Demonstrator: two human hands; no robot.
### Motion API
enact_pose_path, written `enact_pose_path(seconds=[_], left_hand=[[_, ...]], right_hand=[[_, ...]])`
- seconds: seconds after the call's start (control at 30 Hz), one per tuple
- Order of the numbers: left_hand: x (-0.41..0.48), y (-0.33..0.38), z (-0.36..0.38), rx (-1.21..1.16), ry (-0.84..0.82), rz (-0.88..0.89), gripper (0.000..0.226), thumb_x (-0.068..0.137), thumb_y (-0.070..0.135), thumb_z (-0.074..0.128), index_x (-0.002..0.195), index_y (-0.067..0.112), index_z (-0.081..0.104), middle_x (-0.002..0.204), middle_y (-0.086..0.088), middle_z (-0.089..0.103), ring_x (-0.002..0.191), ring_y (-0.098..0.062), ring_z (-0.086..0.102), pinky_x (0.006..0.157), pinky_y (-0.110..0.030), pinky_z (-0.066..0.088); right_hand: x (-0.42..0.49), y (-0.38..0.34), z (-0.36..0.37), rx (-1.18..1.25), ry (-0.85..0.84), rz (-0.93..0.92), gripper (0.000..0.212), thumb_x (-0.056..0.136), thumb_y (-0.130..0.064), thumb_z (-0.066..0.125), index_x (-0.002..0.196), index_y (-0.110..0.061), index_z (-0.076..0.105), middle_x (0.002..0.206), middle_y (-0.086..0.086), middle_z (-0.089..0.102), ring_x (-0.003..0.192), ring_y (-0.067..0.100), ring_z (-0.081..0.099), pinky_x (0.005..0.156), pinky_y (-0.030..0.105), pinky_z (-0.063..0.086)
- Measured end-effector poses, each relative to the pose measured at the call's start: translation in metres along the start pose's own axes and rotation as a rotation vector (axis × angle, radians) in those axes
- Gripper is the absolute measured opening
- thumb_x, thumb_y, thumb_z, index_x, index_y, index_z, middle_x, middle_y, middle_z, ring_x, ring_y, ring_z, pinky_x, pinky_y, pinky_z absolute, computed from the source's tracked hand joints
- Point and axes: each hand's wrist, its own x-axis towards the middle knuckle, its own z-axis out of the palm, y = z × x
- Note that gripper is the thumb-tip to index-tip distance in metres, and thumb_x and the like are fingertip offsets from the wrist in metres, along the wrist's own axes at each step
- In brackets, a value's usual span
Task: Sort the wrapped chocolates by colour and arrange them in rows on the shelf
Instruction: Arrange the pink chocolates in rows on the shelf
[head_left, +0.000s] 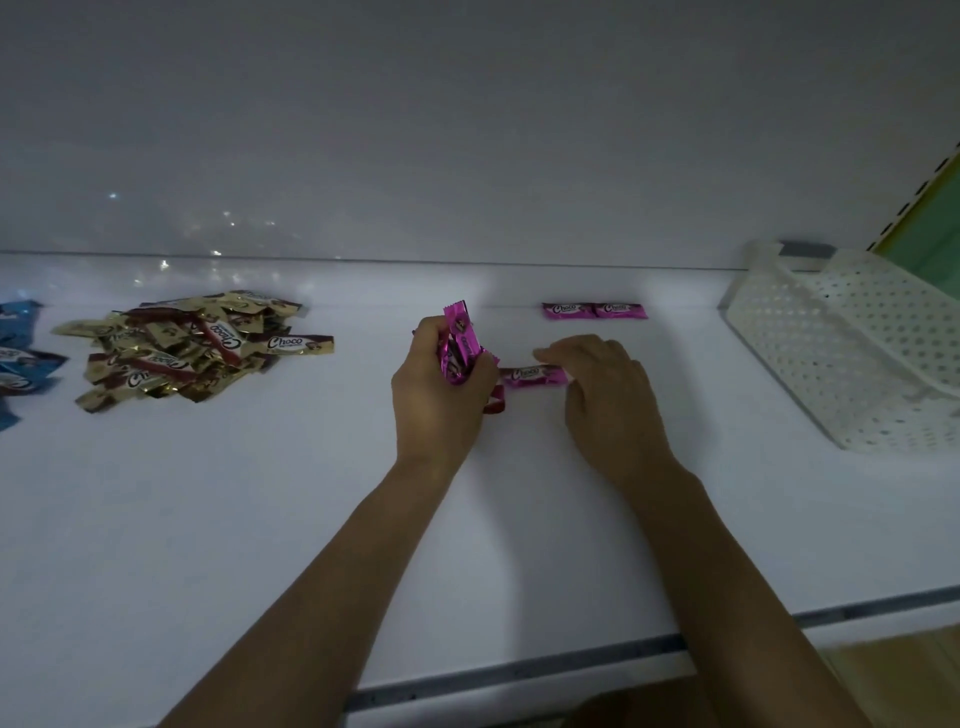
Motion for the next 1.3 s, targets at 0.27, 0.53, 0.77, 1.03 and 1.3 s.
enact_pose_path(seconds=[0.27,0.53,0.77,1.03,1.3], left_hand=[[-0.001,0.000,0.001,0.039,-0.021,-0.004,0.021,0.088,0.001,0.063,0.104,0.014,0.055,0.090,-0.010,0.066,0.064,-0.013,0.068,0.057,-0.028,0.056],[-0.003,0.005,0.001,0.037,-0.045,-0.024,0.021,0.089,-0.001,0.061,0.104,0.012,0.055,0.083,-0.003,0.066,0.057,-0.010,0.066,0.054,-0.025,0.054],[-0.002,0.005,0.002,0.020,-0.037,-0.028,0.021,0.088,-0.002,0.060,0.103,0.013,0.056,0.082,-0.003,0.066,0.055,-0.009,0.065,0.051,-0.023,0.052],[-0.002,0.006,0.004,0.053,-0.029,-0.032,0.021,0.087,-0.001,0.062,0.104,0.011,0.057,0.082,-0.004,0.066,0.055,-0.011,0.065,0.049,-0.023,0.053],[-0.001,0.007,0.005,0.069,-0.035,-0.036,0.021,0.088,-0.001,0.061,0.104,0.012,0.056,0.079,0.001,0.065,0.052,-0.009,0.064,0.049,-0.022,0.052]], right_hand=[[-0.003,0.006,0.002,-0.050,-0.105,0.197,0.036,0.095,-0.025,0.041,0.126,-0.017,0.058,0.125,0.002,0.059,0.106,0.026,0.058,0.088,0.032,0.042],[0.027,0.035,-0.015,-0.168,-0.310,0.424,0.032,0.098,-0.027,0.037,0.123,-0.013,0.049,0.118,0.010,0.058,0.107,0.029,0.055,0.087,0.033,0.039],[0.026,0.071,-0.006,-0.147,-0.162,0.430,0.038,0.095,-0.017,0.039,0.131,-0.013,0.051,0.126,0.012,0.056,0.115,0.031,0.052,0.098,0.038,0.039],[0.026,0.073,-0.002,-0.216,-0.125,0.336,0.040,0.097,-0.024,0.040,0.136,-0.019,0.049,0.134,0.007,0.050,0.120,0.028,0.046,0.099,0.037,0.033],[0.029,0.076,0.000,-0.203,-0.158,0.354,0.045,0.098,-0.035,0.041,0.141,-0.022,0.043,0.145,0.005,0.041,0.132,0.026,0.036,0.106,0.035,0.026]])
